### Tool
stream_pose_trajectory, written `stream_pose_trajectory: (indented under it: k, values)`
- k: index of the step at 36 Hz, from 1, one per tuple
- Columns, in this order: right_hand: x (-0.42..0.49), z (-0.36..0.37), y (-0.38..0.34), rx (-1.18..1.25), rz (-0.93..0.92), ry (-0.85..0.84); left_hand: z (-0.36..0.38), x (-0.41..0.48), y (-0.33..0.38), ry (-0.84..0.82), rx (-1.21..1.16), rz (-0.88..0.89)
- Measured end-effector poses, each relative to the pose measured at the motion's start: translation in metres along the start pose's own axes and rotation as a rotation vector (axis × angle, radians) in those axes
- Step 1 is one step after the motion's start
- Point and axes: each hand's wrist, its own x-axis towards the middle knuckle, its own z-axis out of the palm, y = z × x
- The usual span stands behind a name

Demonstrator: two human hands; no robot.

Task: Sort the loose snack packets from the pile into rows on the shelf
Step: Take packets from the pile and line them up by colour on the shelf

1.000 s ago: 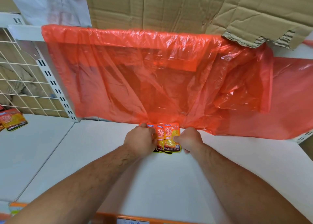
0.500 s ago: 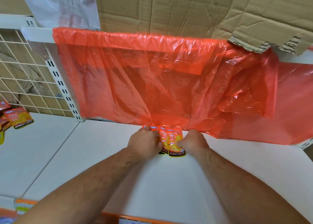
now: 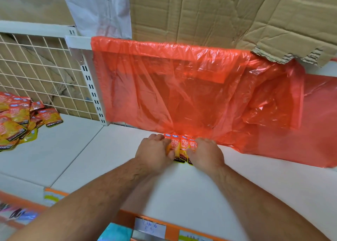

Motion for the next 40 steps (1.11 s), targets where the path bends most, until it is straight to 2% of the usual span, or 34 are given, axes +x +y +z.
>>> stream_pose_trajectory:
  k: [5,8,16,33,40]
  values:
    - [-0.017,0.015,-0.03,-0.105,-0.233,-0.086,-0.003,-0.026,-0.021,-0.039,0.031,-0.06]
    - [-0.032,0.017,-0.051,-0.09,-0.273,-0.188,-0.006,-0.043,-0.038,-0.077,0.042,-0.112]
    - [-0.055,0.022,-0.128,-0.13,-0.384,-0.214,-0.029,-0.093,-0.103,-0.073,0.041,-0.21]
    - [-0.136,0.088,-0.403,-0.121,-0.551,-0.225,-0.083,-0.251,-0.352,-0.018,0.022,-0.402]
    - [-0.144,0.108,-0.482,-0.144,-0.627,-0.208,-0.096,-0.283,-0.423,0.02,0.014,-0.466]
